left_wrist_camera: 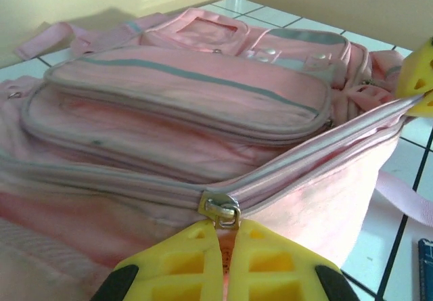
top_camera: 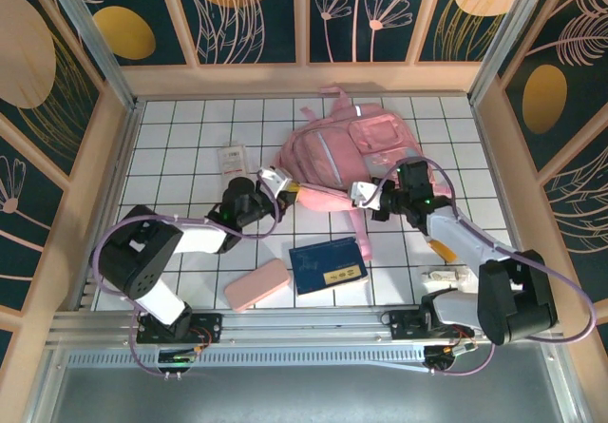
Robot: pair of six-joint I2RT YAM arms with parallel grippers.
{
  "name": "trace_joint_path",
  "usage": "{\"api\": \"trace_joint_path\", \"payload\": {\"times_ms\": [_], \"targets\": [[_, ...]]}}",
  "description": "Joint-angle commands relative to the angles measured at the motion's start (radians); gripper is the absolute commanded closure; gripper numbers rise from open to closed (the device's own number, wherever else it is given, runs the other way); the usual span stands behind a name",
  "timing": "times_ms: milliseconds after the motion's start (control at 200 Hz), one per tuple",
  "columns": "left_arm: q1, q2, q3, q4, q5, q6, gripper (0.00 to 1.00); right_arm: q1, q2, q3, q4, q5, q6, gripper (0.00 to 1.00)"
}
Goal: Pack books, pencil case, and school supplies into a backpack
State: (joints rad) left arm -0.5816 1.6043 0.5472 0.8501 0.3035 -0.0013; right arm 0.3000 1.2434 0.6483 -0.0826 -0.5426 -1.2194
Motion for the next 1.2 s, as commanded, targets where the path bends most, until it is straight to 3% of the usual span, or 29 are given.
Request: {"api": "trace_joint_path", "payload": {"times_ms": [0, 110, 280, 400, 475, 545, 581, 711, 861, 961, 1196], "targets": [[0.113, -0.055, 0.045, -0.126, -0.026, -0.004, 1.0, -0.026, -0.048, -0.049, -0.08, 0.129, -0.09, 1.0], [0.177, -0.056, 0.081, -0.228, 0.027, 0.013, 1.0, -0.027, -0.091, -0.088, -0.055, 0.165, -0.111, 1.0], [0.178, -0.058, 0.106, -0.321, 0.147, 0.106, 1.0, -0.024, -0.146, -0.131, 0.02, 0.139, -0.049, 1.0], [0.158, -0.063, 0.131, -0.387, 0.23, 0.11, 1.0, 0.045, -0.144, -0.115, 0.048, 0.037, 0.064, 0.68], [0.152, -0.08, 0.126, -0.416, 0.266, 0.14, 1.0, 0.099, -0.118, -0.071, 0.03, 0.017, 0.137, 0.57], [0.152, -0.095, 0.145, -0.514, 0.332, 0.204, 0.67, 0.158, -0.091, -0.01, -0.053, -0.029, 0.142, 0.52], [0.154, -0.103, 0.156, -0.562, 0.364, 0.238, 0.62, 0.185, -0.068, 0.024, -0.1, -0.032, 0.132, 0.51], [0.152, -0.107, 0.164, -0.545, 0.356, 0.291, 0.49, 0.26, 0.048, 0.09, -0.064, -0.028, 0.182, 0.5], [0.152, -0.035, 0.298, -0.703, 0.24, 0.55, 0.48, 0.294, 0.255, 0.24, -0.09, 0.013, 0.209, 0.59], [0.154, 0.016, 0.334, -0.766, 0.232, 0.767, 0.48, 0.296, 0.337, 0.302, -0.084, 0.038, 0.228, 0.61], [0.152, 0.165, 0.457, -0.794, 0.268, 0.823, 0.5, 0.292, 0.412, 0.303, -0.061, 0.155, 0.236, 0.72]]}}
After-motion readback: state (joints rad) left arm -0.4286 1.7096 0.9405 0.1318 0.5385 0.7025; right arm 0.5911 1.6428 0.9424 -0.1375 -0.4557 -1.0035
